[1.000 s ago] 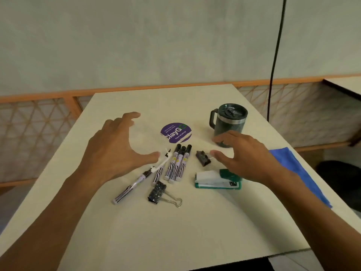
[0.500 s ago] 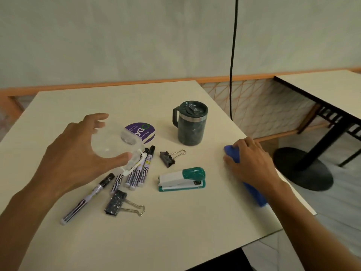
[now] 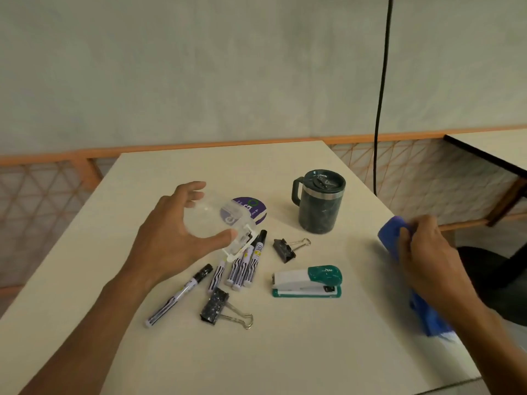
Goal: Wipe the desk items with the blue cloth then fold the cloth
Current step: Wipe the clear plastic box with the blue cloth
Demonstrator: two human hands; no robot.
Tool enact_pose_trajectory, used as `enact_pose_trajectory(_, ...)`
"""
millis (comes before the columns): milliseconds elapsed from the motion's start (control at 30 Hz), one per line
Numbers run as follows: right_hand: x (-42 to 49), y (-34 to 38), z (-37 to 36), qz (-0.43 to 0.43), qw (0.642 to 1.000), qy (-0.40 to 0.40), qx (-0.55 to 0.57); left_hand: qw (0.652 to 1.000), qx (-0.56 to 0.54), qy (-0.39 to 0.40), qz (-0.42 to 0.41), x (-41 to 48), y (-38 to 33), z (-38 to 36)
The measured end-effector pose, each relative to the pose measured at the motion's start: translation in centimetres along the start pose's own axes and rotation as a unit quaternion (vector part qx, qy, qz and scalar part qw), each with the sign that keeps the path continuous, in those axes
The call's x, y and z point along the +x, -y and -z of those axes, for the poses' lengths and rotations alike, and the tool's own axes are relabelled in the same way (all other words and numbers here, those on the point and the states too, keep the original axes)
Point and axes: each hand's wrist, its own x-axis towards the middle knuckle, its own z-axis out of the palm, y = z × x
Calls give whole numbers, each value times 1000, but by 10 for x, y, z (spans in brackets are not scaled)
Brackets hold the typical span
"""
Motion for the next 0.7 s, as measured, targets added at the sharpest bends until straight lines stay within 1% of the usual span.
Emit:
enact_pose_trajectory(67,-2,7,7,6,1000,-20,16,999,-47,0,-2,0,6,1)
enact_pose_trajectory(167,-1,27,19,24,996,-43,70,993,-116,-6,-6,3,12,3)
enact_pose_trajectory(267,2,69,26,91,986,-61,129,985,-172,-15,-16,8,20,8)
enact_pose_trajectory(367,9,119,21,121,970,-46,207,969,-242,-30,-34,11,27,10)
enact_pose_trajectory(467,24,169,-2,119,936,-11,330,951,-299,-68,-38,14,30,8)
enact_pose_trajectory(567,35,219,-35,88,882,82,457,943,-316,-92,-39,17,34,8)
enact_pose_trajectory(633,40,248,-54,76,851,138,501,943,-314,-98,-41,20,35,10)
enact_pose_trajectory(700,43,272,-66,78,838,163,515,945,-306,-102,-42,25,36,14)
